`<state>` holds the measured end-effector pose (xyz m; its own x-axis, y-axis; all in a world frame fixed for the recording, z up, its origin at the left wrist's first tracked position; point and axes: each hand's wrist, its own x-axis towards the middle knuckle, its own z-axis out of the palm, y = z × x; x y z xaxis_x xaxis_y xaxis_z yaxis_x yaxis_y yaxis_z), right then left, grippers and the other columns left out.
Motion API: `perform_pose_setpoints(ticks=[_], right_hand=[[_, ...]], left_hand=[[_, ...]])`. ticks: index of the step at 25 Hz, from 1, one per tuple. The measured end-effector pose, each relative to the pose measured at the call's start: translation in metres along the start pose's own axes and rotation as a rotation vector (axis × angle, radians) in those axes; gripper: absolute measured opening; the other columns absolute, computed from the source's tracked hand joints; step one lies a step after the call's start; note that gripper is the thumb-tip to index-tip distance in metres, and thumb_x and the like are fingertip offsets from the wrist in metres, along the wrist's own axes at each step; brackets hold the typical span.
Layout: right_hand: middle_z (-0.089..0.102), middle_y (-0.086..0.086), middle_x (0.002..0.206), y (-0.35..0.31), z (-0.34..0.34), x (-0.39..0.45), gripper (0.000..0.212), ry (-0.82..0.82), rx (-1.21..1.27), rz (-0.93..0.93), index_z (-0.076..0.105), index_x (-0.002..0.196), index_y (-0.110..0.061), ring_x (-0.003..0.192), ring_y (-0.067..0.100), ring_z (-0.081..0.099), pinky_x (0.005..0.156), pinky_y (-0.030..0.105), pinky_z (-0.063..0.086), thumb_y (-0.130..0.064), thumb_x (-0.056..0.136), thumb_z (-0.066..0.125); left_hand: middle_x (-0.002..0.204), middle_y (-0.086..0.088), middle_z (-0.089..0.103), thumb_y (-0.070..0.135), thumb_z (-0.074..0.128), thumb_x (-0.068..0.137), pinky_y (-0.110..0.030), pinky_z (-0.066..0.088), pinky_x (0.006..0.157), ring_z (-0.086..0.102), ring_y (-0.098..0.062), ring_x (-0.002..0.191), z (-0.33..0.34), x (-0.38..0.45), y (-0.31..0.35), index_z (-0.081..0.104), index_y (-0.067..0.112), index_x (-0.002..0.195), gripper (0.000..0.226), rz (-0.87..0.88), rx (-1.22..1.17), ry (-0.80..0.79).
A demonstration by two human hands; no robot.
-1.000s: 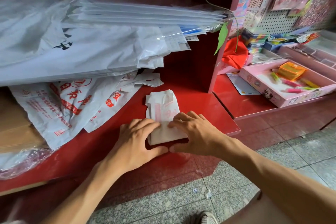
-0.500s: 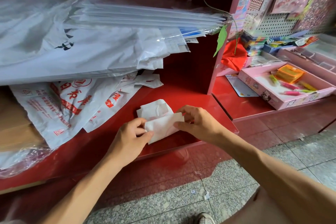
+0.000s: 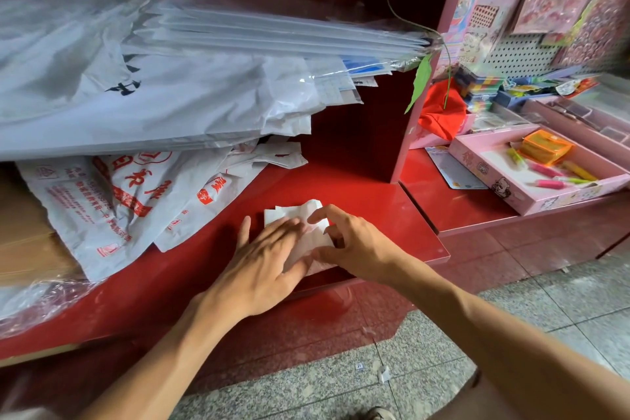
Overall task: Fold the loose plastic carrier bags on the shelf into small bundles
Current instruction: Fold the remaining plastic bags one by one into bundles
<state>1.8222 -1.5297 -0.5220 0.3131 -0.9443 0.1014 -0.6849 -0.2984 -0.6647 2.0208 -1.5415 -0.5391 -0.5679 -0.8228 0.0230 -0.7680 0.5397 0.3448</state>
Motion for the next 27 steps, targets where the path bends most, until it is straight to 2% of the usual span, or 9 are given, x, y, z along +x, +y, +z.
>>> perform_pose_setpoints(ticks=[3, 6, 10, 13, 17, 19, 22, 24, 27], right_hand=[[0.052, 0.002, 0.065, -0.002, 0.0, 0.0, 0.043, 0.015, -0.013, -0.001, 0.05, 0.12, -0.02, 0.056, 0.012, 0.04, 0.055, 0.028, 0.034, -0.025, 0.085, 0.074], [0.058, -0.004, 0.116, -0.007, 0.005, -0.002, 0.054, 0.161, -0.478, -0.102, 0.046, 0.131, -0.022, 0.092, 0.016, 0.05, 0.078, 0.034, 0.044, -0.028, 0.081, 0.065], [0.012, -0.005, 0.163, -0.01, 0.004, -0.005, 0.072, -0.171, -0.579, -0.015, 0.012, 0.156, -0.023, 0.148, 0.02, 0.013, 0.116, 0.044, 0.017, -0.053, 0.097, 0.041], [-0.01, -0.007, 0.163, -0.007, -0.008, -0.009, 0.098, -0.399, -0.593, 0.066, -0.001, 0.156, -0.024, 0.149, 0.013, -0.01, 0.12, 0.039, -0.005, -0.07, 0.085, 0.05], [0.022, -0.002, 0.161, 0.006, -0.012, -0.012, 0.077, -0.325, -0.484, -0.068, 0.034, 0.15, -0.025, 0.148, 0.015, 0.019, 0.121, 0.04, 0.017, -0.058, 0.086, 0.061], [0.065, 0.0, 0.123, 0.006, -0.016, -0.014, 0.04, -0.207, -0.235, -0.14, 0.066, 0.118, -0.02, 0.112, 0.013, 0.058, 0.095, 0.034, 0.045, -0.05, 0.092, 0.059], [0.039, -0.005, 0.059, 0.001, -0.018, -0.015, 0.044, 0.018, 0.082, 0.026, 0.052, 0.068, -0.005, 0.052, 0.01, 0.033, 0.049, 0.03, 0.028, -0.039, 0.094, 0.062], [0.046, -0.005, 0.069, -0.002, -0.012, -0.01, 0.03, 0.145, 0.002, 0.142, 0.057, 0.077, -0.007, 0.06, 0.009, 0.041, 0.054, 0.028, 0.032, -0.031, 0.089, 0.069], [0.049, 0.004, 0.111, -0.008, 0.003, -0.005, 0.038, 0.071, -0.35, 0.31, 0.056, 0.115, -0.013, 0.1, 0.023, 0.049, 0.081, 0.036, 0.045, -0.038, 0.088, 0.062]], left_hand=[[0.163, 0.016, -0.001, 0.059, 0.018, 0.097, -0.043, -0.023, 0.116, -0.014, 0.008, 0.144, 0.0, 0.003, 0.001, 0.002, 0.032, 0.156, 0.067, -0.001, -0.007, -0.046], [0.16, 0.014, -0.015, 0.071, 0.002, 0.088, -0.046, -0.024, 0.115, -0.021, 0.002, 0.144, 0.0, 0.003, 0.001, -0.008, 0.032, 0.155, 0.078, 0.013, 0.114, -0.106], [0.159, 0.013, -0.018, 0.084, 0.016, 0.082, -0.045, -0.02, 0.117, -0.021, 0.003, 0.144, 0.0, -0.002, -0.001, -0.009, 0.03, 0.155, 0.094, 0.089, 0.156, -0.062], [0.161, 0.004, 0.008, 0.083, 0.043, 0.079, -0.03, -0.015, 0.119, 0.006, -0.002, 0.148, 0.003, -0.008, -0.006, 0.015, 0.015, 0.155, 0.106, 0.215, 0.186, 0.052], [0.127, 0.01, 0.064, 0.044, 0.079, 0.074, 0.002, 0.012, 0.103, 0.043, 0.0, 0.125, -0.01, -0.02, 0.001, 0.057, 0.023, 0.134, 0.067, 0.185, -0.087, 0.27], [0.104, 0.016, 0.073, 0.031, 0.076, 0.079, -0.003, 0.038, 0.087, 0.057, -0.001, 0.105, -0.015, -0.021, 0.004, 0.065, 0.031, 0.12, 0.043, 0.04, -0.246, 0.356], [0.089, 0.014, 0.072, 0.022, 0.073, 0.083, -0.029, 0.056, 0.076, 0.068, -0.005, 0.078, -0.012, -0.017, 0.0, 0.064, 0.034, 0.116, 0.036, -0.156, -0.523, 0.359], [0.101, 0.008, 0.072, 0.028, 0.073, 0.084, -0.038, 0.054, 0.087, 0.068, -0.012, 0.091, -0.005, -0.012, 0.0, 0.06, 0.029, 0.126, 0.043, -0.257, -0.513, 0.341], [0.117, 0.01, 0.052, 0.054, 0.065, 0.084, -0.039, 0.037, 0.095, 0.049, -0.02, 0.113, 0.001, -0.007, -0.003, 0.058, 0.029, 0.126, 0.05, -0.328, -0.015, 0.289]])
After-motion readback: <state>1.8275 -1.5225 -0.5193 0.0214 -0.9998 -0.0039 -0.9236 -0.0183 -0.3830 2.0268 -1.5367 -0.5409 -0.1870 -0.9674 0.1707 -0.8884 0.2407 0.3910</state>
